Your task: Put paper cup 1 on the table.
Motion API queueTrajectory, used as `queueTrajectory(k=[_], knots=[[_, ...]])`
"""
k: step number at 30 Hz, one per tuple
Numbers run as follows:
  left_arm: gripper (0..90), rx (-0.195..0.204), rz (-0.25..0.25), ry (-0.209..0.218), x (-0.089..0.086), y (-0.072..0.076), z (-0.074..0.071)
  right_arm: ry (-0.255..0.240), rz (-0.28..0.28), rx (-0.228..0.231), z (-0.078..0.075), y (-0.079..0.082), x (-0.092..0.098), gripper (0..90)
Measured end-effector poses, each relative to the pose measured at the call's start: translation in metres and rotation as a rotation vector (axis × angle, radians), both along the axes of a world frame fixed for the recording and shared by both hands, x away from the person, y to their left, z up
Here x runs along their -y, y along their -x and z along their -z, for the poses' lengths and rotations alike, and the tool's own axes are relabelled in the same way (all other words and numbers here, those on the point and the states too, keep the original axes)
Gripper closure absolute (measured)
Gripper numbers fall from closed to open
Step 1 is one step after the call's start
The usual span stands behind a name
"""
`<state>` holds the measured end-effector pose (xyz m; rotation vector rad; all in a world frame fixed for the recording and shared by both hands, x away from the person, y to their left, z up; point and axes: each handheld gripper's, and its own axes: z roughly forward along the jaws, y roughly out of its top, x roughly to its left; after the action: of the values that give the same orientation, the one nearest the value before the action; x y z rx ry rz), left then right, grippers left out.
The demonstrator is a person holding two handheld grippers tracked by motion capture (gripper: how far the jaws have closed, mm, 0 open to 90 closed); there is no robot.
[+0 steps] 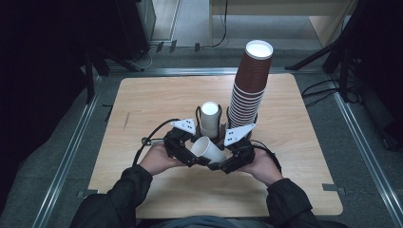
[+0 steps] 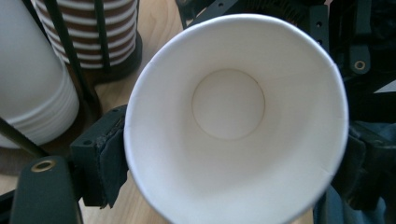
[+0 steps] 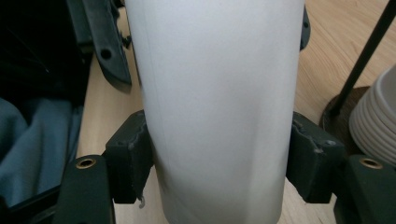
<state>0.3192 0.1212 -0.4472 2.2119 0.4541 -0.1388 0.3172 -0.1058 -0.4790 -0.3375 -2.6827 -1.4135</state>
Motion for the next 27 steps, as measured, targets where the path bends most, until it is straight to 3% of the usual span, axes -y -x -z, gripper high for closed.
queueTrajectory(k=[3, 10, 12, 15, 21, 27], knots=[[23.2, 0.013, 0.016, 0.005, -0.003, 0.0, -0.001, -0.001, -0.002, -0.004, 0.0, 0.001, 0.0, 32.7], [24.8, 0.005, 0.026, 0.013, -0.005, -0.001, -0.002, -0.013, -0.002, -0.002, -0.001, 0.001, 0.0, 32.2], [24.8, 0.009, 0.016, 0.006, -0.007, -0.002, -0.004, -0.004, -0.008, -0.007, -0.002, 0.001, 0.0, 24.8], [24.5, -0.004, -0.002, 0.001, -0.009, -0.003, -0.003, 0.025, 0.006, -0.001, -0.001, 0.001, -0.001, 21.9], [24.6, -0.005, -0.038, -0.041, -0.017, -0.006, -0.003, 0.098, 0.051, -0.012, 0.002, 0.0, 0.006, 21.7], [24.4, 0.014, -0.068, -0.1, -0.027, -0.008, -0.005, 0.078, 0.084, -0.018, 0.0, -0.002, 0.013, 21.7]])
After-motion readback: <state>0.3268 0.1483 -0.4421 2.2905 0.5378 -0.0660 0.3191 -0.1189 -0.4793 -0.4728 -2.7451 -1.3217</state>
